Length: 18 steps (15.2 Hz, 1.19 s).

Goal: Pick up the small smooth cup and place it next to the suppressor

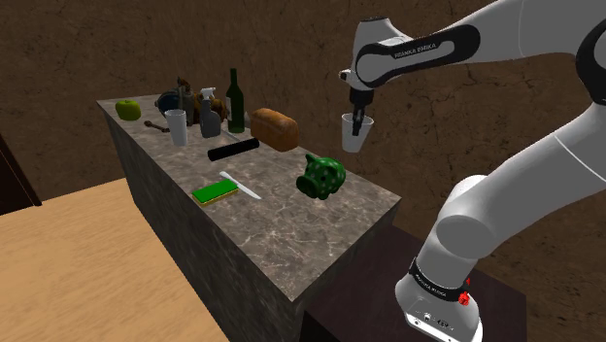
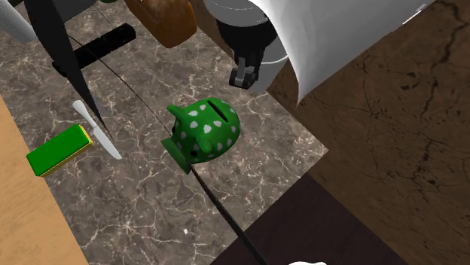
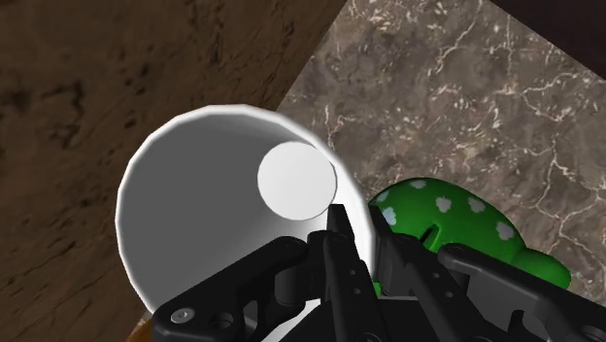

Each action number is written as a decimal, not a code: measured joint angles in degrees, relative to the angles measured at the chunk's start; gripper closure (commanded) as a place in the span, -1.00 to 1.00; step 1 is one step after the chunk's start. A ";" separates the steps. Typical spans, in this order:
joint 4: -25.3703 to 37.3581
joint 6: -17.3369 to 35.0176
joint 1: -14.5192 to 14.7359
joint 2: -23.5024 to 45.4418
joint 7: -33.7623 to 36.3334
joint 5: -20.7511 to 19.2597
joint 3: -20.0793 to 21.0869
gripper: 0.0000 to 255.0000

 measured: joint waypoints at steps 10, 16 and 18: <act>7.06 -6.82 0.62 0.19 -1.10 1.34 1.04 1.00; 17.48 -6.76 3.07 11.47 0.97 4.39 2.38 1.00; 21.65 -6.93 3.67 15.66 1.34 5.43 2.64 1.00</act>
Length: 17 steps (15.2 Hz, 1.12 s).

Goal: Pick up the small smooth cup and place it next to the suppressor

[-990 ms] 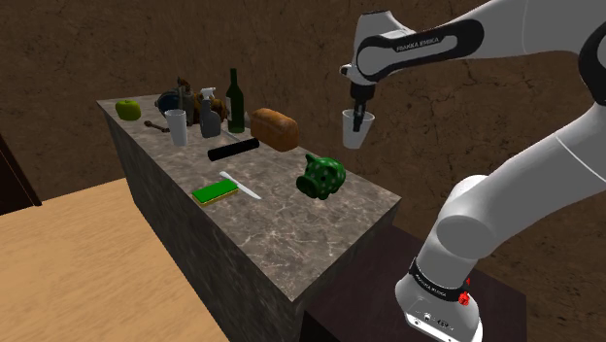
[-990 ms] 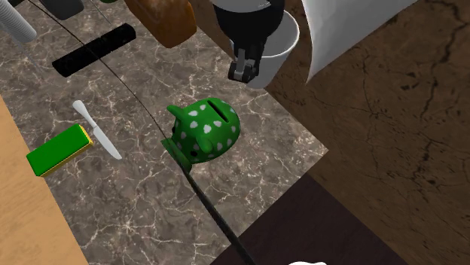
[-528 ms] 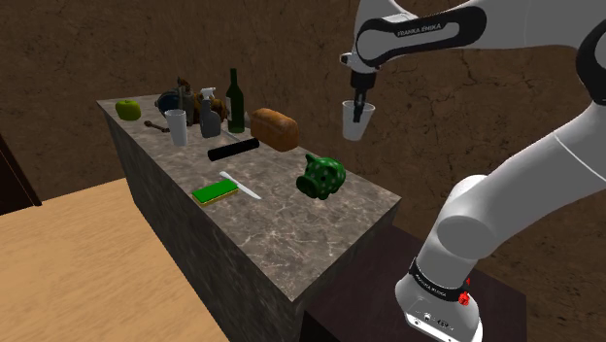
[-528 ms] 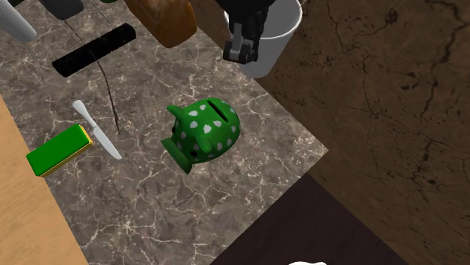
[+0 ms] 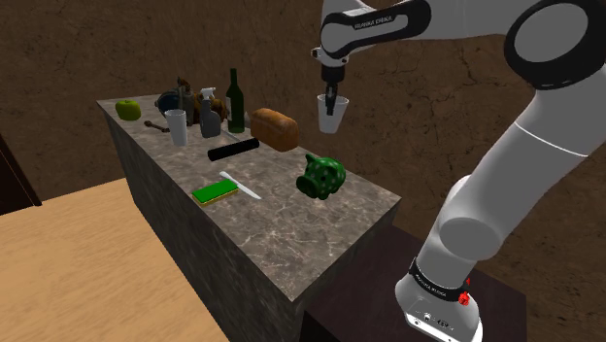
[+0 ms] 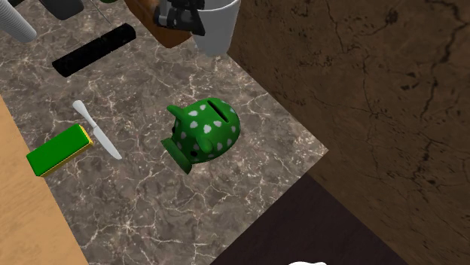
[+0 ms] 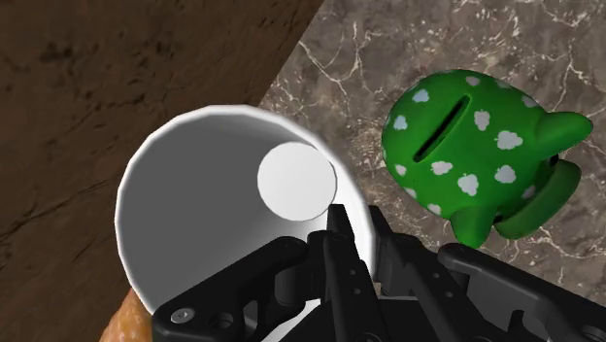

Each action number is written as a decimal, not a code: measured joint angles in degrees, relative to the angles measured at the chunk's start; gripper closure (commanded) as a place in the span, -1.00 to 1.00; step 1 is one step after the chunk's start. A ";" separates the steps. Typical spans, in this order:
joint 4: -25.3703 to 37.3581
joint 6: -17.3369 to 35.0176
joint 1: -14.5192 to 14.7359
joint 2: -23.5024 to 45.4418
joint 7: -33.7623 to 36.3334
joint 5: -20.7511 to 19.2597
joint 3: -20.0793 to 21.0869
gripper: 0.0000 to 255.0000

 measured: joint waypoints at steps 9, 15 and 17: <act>22.87 -3.81 1.60 19.89 1.12 4.74 1.39 1.00; 46.88 -11.58 1.50 36.63 1.55 7.89 2.46 1.00; 59.88 -16.47 0.53 44.74 1.11 9.17 2.77 1.00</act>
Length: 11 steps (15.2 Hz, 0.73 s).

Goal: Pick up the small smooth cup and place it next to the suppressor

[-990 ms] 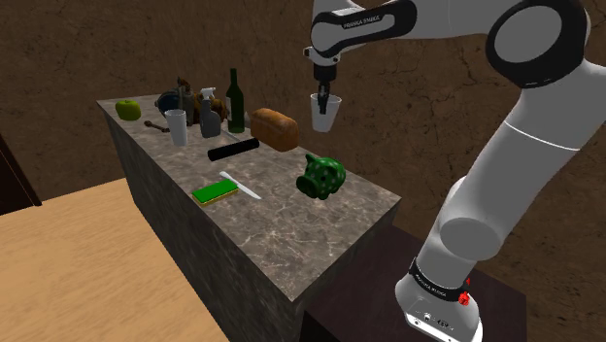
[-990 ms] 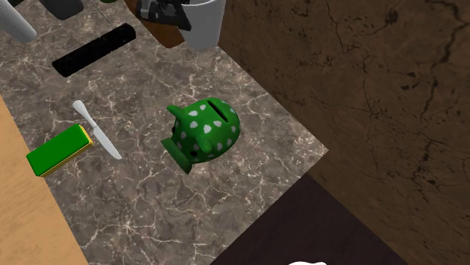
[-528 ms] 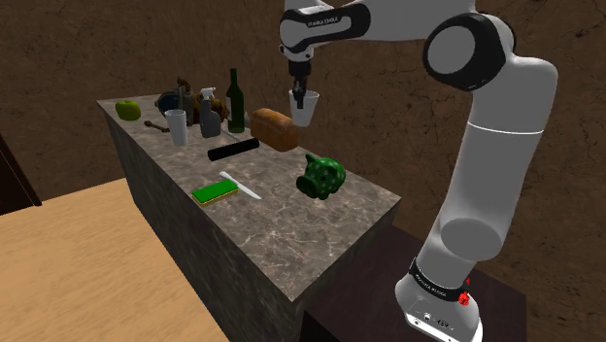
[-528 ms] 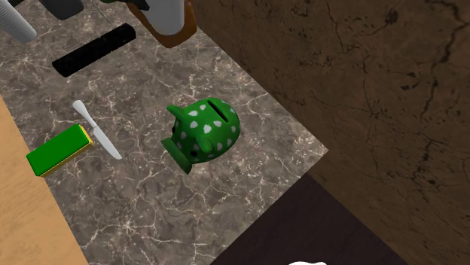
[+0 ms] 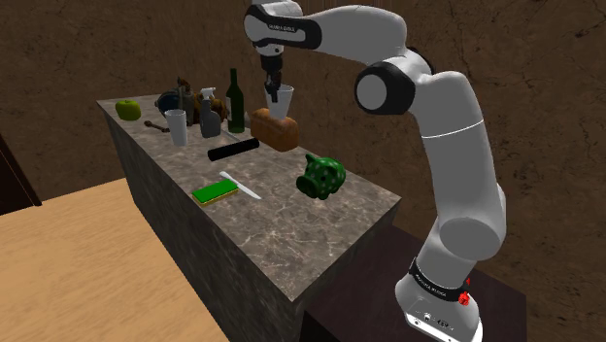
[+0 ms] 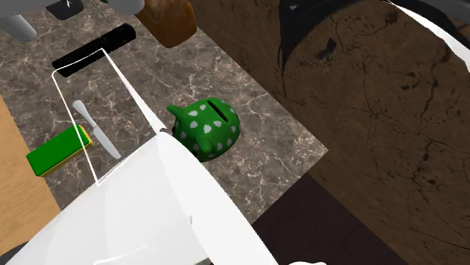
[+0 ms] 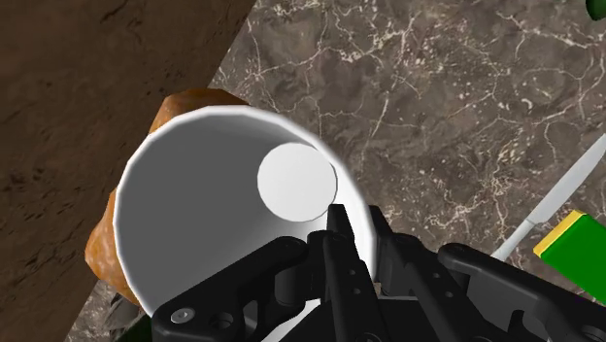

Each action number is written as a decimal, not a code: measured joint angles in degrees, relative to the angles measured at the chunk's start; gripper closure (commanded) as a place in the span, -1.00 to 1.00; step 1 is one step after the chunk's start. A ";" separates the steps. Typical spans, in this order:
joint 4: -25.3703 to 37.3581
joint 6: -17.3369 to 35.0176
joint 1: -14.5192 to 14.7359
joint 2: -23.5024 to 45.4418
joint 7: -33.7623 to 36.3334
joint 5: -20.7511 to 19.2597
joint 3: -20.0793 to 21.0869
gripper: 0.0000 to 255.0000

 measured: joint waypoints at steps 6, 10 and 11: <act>5.79 -0.65 -0.18 5.36 0.61 0.60 0.34 1.00; -0.18 3.48 0.28 3.59 1.24 0.31 0.33 1.00; -1.97 4.67 0.40 3.00 1.41 0.21 0.32 1.00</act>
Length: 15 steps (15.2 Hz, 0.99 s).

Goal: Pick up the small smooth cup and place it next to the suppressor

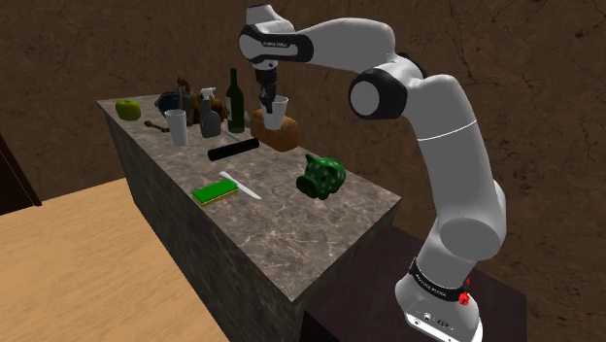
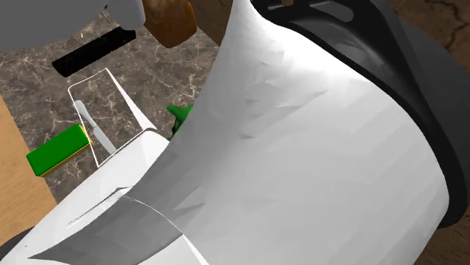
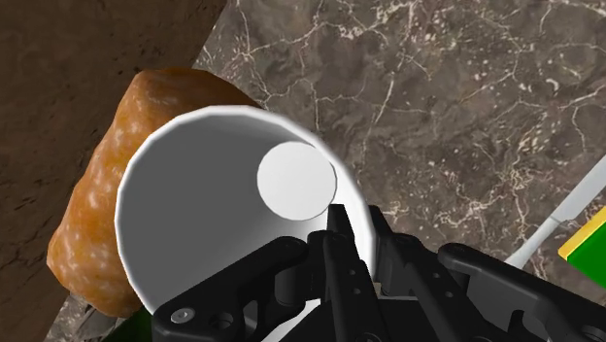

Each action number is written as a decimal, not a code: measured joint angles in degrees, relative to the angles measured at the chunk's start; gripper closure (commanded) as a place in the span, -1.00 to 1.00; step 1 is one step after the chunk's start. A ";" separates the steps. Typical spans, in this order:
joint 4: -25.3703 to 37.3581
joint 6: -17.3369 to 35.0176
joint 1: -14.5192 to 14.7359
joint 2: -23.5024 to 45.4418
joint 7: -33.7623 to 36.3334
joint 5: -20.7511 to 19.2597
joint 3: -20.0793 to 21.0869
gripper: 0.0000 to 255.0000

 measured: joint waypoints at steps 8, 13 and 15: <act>-8.30 6.94 0.50 -1.24 1.13 -0.36 0.03 1.00; -11.96 10.72 0.58 -1.08 1.67 -0.46 0.06 1.00; -13.44 12.16 0.73 -1.09 2.01 -0.54 0.08 1.00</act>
